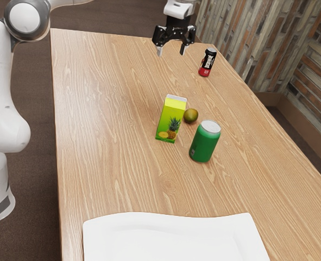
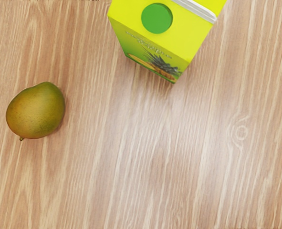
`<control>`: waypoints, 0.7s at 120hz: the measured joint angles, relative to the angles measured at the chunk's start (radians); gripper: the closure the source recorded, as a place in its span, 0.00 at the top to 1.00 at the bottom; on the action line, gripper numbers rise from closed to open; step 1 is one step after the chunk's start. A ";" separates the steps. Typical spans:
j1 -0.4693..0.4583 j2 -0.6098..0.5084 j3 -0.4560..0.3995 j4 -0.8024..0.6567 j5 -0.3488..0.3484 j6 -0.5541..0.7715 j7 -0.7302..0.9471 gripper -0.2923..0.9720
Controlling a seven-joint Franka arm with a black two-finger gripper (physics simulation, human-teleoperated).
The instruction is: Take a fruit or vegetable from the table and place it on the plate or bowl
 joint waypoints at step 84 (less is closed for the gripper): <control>0.019 0.184 -0.108 0.144 -0.030 -0.116 0.020 0.77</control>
